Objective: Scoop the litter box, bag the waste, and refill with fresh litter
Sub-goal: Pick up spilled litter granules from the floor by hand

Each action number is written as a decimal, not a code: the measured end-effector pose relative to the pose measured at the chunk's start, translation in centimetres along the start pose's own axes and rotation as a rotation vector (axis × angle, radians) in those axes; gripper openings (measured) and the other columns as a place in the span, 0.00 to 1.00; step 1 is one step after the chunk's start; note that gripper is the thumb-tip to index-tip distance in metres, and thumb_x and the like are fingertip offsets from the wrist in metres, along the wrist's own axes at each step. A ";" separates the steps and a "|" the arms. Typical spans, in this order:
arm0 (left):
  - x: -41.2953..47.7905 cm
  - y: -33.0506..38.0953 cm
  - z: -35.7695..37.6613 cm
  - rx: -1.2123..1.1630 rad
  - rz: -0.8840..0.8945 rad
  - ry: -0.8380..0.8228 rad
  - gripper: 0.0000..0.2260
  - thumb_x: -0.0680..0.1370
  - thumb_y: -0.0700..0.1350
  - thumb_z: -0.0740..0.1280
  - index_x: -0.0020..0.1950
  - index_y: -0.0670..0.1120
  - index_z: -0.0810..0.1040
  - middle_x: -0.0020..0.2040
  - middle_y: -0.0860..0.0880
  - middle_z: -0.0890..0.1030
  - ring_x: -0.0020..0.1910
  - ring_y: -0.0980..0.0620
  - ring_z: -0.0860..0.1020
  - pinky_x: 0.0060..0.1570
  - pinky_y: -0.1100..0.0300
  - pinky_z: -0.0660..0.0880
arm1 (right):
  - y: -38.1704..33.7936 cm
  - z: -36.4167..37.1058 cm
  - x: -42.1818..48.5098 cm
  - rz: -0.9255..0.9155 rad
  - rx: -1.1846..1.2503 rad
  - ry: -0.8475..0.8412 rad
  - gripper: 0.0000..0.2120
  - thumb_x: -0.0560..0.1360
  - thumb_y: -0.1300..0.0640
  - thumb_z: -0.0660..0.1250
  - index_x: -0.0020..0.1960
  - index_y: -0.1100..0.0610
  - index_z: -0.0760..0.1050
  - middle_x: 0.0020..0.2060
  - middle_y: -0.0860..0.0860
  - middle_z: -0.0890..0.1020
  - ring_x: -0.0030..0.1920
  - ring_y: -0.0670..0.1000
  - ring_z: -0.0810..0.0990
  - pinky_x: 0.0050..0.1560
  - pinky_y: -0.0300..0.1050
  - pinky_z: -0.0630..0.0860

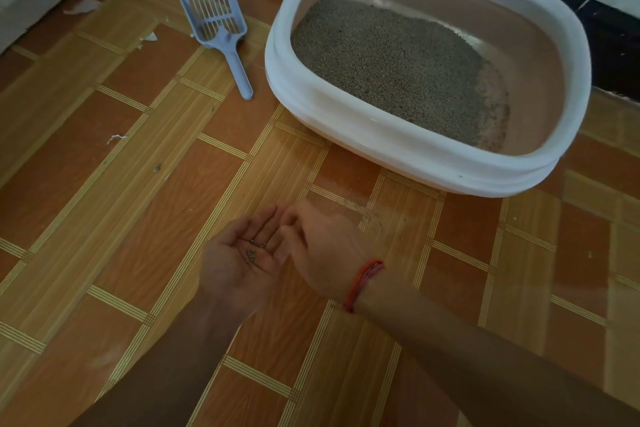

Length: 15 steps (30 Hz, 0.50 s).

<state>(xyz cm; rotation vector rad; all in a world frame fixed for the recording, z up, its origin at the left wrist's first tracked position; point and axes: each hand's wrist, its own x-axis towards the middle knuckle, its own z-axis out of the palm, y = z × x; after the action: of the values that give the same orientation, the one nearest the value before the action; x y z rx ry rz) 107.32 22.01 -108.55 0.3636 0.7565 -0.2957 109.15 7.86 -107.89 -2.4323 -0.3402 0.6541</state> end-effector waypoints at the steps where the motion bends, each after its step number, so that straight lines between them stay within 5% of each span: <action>1: 0.0 0.1 -0.1 0.017 -0.009 -0.003 0.20 0.83 0.46 0.54 0.53 0.35 0.82 0.51 0.39 0.84 0.51 0.44 0.85 0.51 0.51 0.82 | -1.1 -0.3 -0.1 -0.065 -0.004 0.047 0.07 0.81 0.51 0.55 0.51 0.51 0.71 0.37 0.46 0.80 0.35 0.47 0.77 0.39 0.48 0.77; 4: 0.0 0.2 -0.2 0.017 -0.042 -0.026 0.20 0.83 0.47 0.53 0.60 0.36 0.79 0.56 0.39 0.83 0.58 0.44 0.82 0.57 0.48 0.79 | -3.9 -1.0 -0.7 -0.201 0.013 0.089 0.06 0.80 0.52 0.57 0.52 0.51 0.71 0.40 0.49 0.81 0.39 0.50 0.80 0.41 0.53 0.78; 9: -0.3 0.0 0.2 0.016 -0.035 -0.026 0.22 0.83 0.46 0.54 0.50 0.36 0.84 0.54 0.39 0.84 0.57 0.44 0.83 0.57 0.48 0.78 | -3.8 -0.4 -1.1 -0.202 0.031 0.071 0.06 0.80 0.52 0.58 0.54 0.50 0.71 0.44 0.49 0.81 0.44 0.51 0.80 0.44 0.54 0.78; 15: -0.3 0.2 0.1 -0.019 -0.004 -0.013 0.22 0.83 0.45 0.55 0.47 0.34 0.84 0.54 0.37 0.84 0.53 0.41 0.84 0.53 0.47 0.81 | -1.1 -2.2 -0.2 -0.082 0.100 0.197 0.04 0.79 0.52 0.59 0.50 0.47 0.73 0.36 0.42 0.78 0.37 0.44 0.77 0.40 0.46 0.78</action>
<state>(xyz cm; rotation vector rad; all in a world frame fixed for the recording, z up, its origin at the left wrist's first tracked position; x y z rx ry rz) 107.27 22.17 -108.20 0.3423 0.7465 -0.2938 110.00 7.61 -105.59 -2.3492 -0.3168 0.3825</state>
